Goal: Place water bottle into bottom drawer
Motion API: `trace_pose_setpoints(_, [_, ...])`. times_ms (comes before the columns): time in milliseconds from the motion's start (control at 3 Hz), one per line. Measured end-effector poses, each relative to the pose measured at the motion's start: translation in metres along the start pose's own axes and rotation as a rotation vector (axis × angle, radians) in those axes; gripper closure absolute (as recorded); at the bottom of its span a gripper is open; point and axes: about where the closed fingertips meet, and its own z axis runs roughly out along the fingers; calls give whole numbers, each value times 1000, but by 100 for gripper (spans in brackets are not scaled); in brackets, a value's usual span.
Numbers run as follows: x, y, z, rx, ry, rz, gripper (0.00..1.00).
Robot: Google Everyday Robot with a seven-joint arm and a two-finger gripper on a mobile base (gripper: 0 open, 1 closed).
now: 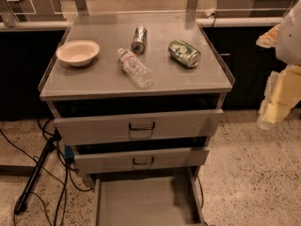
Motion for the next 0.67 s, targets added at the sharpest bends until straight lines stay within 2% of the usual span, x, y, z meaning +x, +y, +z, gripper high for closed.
trace_pose_setpoints(333, [-8,0,3,-1,2,-7,0])
trace_pose_setpoints(667, [-29,-12,23,-32,16,-27,0])
